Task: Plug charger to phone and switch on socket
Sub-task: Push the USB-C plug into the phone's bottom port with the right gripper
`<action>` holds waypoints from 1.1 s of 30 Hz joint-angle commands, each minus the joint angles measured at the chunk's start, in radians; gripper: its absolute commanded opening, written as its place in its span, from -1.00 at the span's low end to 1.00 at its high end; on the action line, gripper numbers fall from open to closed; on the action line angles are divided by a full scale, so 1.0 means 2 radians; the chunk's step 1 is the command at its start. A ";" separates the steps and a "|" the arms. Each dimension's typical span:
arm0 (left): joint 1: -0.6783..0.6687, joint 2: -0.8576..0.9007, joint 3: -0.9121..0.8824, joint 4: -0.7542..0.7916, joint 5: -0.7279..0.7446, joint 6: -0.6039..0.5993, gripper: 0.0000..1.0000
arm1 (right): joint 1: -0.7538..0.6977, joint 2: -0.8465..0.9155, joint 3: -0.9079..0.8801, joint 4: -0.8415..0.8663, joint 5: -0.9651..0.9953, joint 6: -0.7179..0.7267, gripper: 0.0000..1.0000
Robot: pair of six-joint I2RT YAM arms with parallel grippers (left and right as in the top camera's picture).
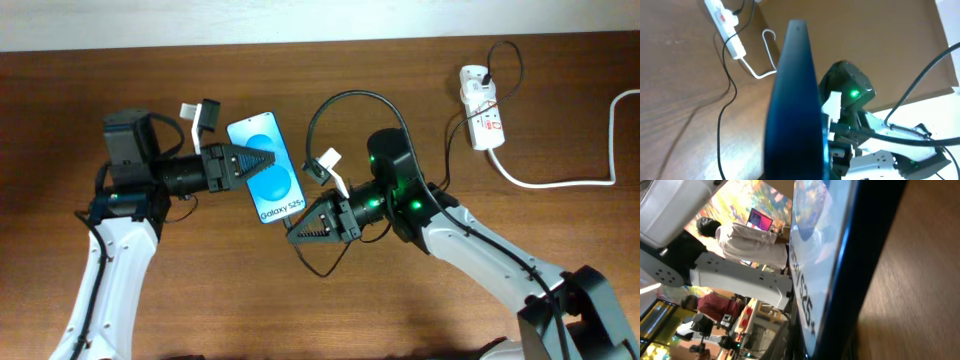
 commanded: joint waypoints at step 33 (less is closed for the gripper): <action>-0.088 -0.001 -0.040 -0.045 0.035 0.053 -1.00 | -0.071 -0.015 0.062 0.095 0.175 0.066 -0.92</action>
